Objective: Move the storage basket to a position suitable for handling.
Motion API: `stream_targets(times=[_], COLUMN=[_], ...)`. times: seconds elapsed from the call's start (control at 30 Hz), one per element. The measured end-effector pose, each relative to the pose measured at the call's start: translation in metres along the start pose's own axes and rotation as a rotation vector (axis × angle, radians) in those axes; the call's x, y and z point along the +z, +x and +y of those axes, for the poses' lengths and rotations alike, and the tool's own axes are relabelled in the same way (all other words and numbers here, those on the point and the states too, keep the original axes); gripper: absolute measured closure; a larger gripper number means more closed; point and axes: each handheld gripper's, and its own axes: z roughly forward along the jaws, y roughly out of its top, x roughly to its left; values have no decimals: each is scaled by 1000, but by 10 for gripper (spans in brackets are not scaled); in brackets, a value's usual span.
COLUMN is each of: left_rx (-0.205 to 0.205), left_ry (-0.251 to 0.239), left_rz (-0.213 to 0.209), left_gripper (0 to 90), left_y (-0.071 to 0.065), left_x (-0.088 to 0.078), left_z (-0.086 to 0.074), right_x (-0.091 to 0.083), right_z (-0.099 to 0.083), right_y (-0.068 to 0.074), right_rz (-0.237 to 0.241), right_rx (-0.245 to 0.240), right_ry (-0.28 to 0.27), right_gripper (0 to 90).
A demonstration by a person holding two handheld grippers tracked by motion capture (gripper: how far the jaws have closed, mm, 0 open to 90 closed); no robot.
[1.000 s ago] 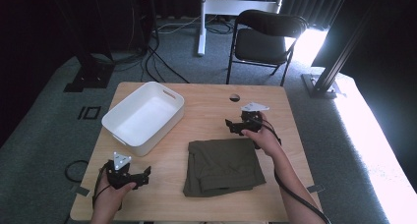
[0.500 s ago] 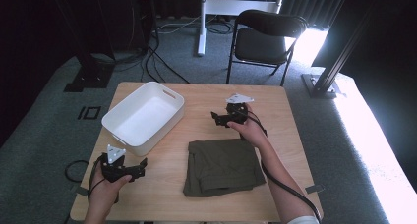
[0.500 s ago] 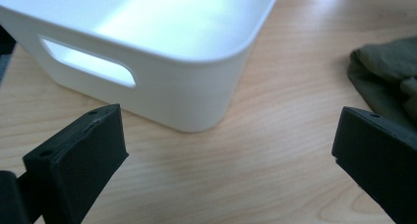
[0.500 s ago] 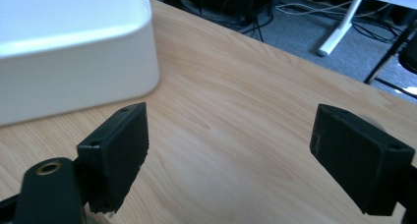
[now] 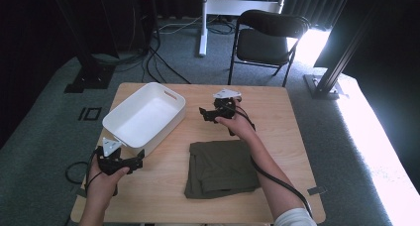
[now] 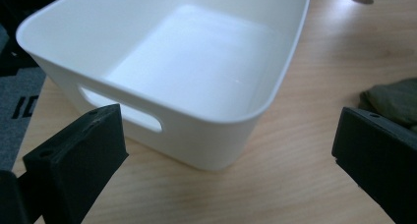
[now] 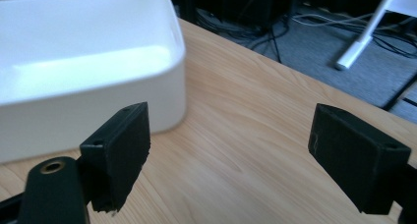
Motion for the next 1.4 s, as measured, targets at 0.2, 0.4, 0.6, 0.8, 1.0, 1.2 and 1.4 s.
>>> stream_targets(times=[0.2, 0.4, 0.6, 0.8, 1.0, 1.2, 1.4], left_rx=[-20, -40, -82, -103, -129, -164, -187], left_ry=[-11, -7, -27, -27, -31, 2, -5], left_rz=[7, 13, 28, 57, 79, 50, 41], left_gripper=[9, 10, 55, 105, 210, 282, 389], left_y=[3, 9, 15, 17, 19, 18, 21], left_x=[4, 8, 12, 17, 18, 23, 26], left_z=[6, 9, 9, 10, 7, 3, -2], right_x=[17, 34, 63, 83, 100, 109, 109], right_z=[12, 22, 29, 34, 36, 33, 30], right_y=[6, 14, 16, 18, 21, 23, 33], right_rz=[0, 0, -23, -44, -40, -26, -37], right_rx=[-9, -29, -9, -38, -55, -39, -41], right_ry=[-11, -26, -21, 1, 7, 29, 38], right_gripper=[161, 193, 310, 472, 534, 566, 741])
